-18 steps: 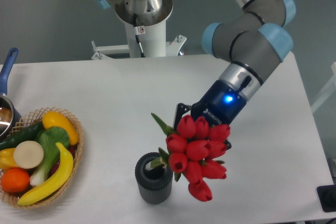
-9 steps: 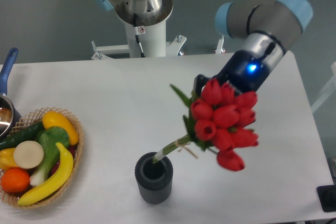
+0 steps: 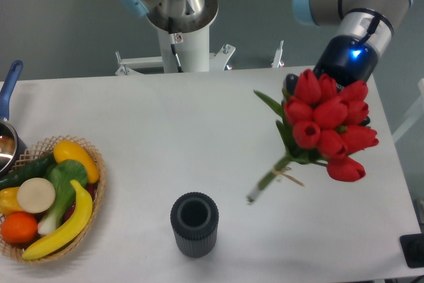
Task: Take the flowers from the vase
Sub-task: 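Carry the tulip bunch away from the vase and hold it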
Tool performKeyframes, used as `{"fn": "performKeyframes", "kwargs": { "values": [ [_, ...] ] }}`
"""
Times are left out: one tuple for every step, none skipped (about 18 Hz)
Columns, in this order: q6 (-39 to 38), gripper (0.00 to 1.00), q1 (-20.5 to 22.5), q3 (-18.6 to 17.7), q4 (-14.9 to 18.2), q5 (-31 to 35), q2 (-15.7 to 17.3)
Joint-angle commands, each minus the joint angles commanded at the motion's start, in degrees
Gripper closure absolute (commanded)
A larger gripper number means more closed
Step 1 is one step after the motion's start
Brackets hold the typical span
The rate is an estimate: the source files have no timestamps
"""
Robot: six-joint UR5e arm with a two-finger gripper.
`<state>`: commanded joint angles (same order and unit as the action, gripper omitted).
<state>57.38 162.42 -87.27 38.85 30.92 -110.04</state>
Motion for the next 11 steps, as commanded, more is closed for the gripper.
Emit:
{"fn": "performKeyframes", "kwargs": {
  "values": [
    [0.54,1.00,-0.09,-0.09,0.00,1.59,-0.18],
    [0.89,1.00,0.00,-0.18,0.09,3.86,-0.53],
    [2.03,1.00,-0.09,-0.26,0.18,6.67,-0.53],
    [4.04,1.00,0.00,-0.70,0.18,9.48,-0.53],
    [5.19,1.00,-0.09,-1.31,0.26,13.08,-0.27],
    [5.20,1.00,-0.09,-2.45,0.35,17.81,0.34],
    [5.20,1.00,-0.35,-3.51,0.53,22.39,1.13],
    [5.20,1.00,-0.52,-4.47,0.88,26.17,1.40],
    [5.20,1.00,-0.70,-5.53,1.66,29.08,1.75],
    [5.55,1.00,-0.70,-6.93,2.63,31.55,1.84],
    [5.64,1.00,-0.70,-8.69,2.99,34.01,1.93]
  ]
}}
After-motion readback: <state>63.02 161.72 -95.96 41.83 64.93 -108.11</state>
